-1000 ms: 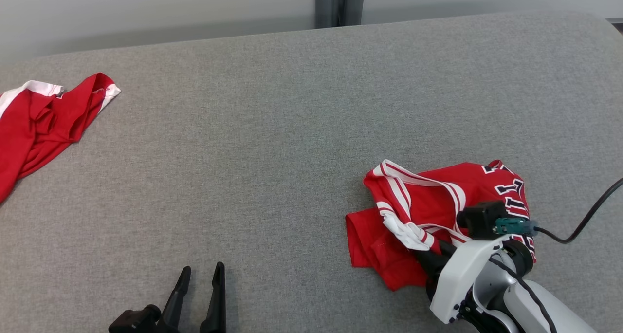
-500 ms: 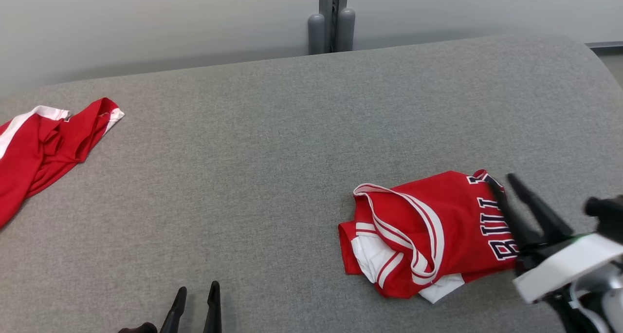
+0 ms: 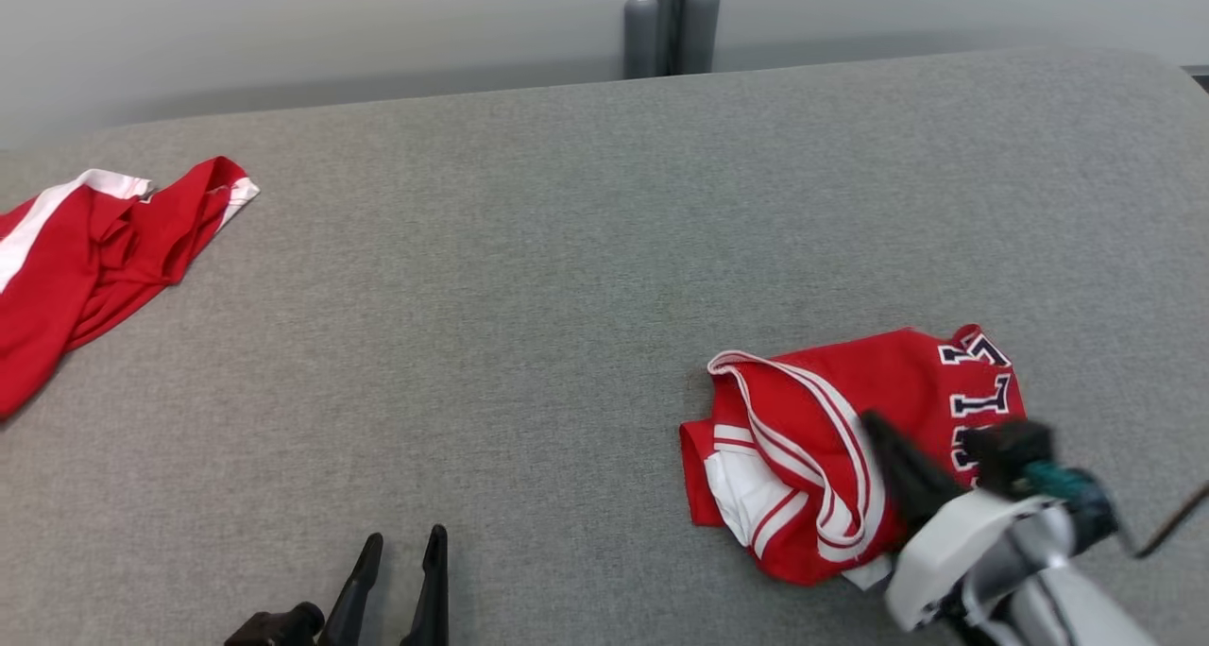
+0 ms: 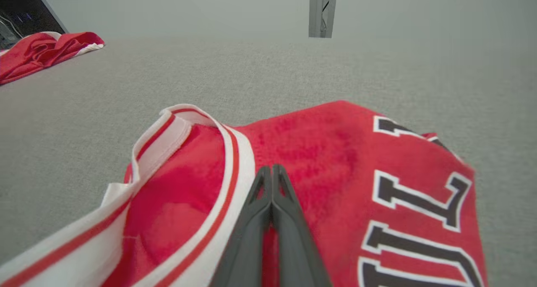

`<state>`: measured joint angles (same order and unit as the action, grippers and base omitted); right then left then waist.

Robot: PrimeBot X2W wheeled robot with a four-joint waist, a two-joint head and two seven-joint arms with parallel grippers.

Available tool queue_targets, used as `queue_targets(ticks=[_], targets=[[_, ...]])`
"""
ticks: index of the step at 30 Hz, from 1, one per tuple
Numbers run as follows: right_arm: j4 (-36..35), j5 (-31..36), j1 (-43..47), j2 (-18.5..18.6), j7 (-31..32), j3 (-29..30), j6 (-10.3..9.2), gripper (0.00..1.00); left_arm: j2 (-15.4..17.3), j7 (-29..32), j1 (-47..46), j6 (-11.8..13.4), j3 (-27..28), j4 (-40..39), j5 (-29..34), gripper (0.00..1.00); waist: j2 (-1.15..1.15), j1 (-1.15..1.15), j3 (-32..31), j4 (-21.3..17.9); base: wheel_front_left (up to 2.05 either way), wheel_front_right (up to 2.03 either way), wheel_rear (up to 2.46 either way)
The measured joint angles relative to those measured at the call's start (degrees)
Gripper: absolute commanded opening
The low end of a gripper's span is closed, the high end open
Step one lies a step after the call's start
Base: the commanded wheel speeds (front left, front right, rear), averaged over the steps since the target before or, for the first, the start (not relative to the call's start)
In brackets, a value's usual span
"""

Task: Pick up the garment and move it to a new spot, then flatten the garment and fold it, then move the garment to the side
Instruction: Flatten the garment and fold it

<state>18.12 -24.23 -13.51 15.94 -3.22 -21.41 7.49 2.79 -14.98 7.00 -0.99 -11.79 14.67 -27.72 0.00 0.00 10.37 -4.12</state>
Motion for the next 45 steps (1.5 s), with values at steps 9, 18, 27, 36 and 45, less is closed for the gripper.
queue_targets(ticks=[9,18,27,36,45], targets=[[6.59,-2.66,-2.89,0.11,-2.61,-17.98,0.00,0.00,-0.01,-0.01,-0.49,0.09,0.55,-0.33,-0.36,1.00,0.00,0.00,0.18,1.63,0.00,0.00,0.00],[7.75,-6.49,-5.26,0.12,-7.49,-28.65,0.00,0.00,-0.01,-0.01,-0.38,0.31,0.42,-0.10,-0.79,1.00,0.00,0.00,-0.05,1.31,0.00,0.00,0.00],[11.22,-8.55,-8.82,-2.94,-10.47,-28.84,0.01,0.00,-0.01,-0.01,-0.36,0.52,0.44,-0.09,-1.66,1.00,0.00,0.00,-1.19,0.37,0.00,0.00,0.00],[-1.77,-9.28,-3.54,6.12,-9.55,-17.36,0.01,0.00,-0.01,-0.01,2.10,1.08,1.30,-1.49,-3.08,1.00,0.00,0.00,-3.81,-1.55,0.00,0.00,0.00],[-2.33,-5.90,2.16,6.20,-6.14,-5.13,0.00,0.00,0.00,-0.01,1.72,1.05,0.74,-1.87,-2.40,1.00,0.00,0.00,-3.05,-1.67,0.00,0.00,0.00]])
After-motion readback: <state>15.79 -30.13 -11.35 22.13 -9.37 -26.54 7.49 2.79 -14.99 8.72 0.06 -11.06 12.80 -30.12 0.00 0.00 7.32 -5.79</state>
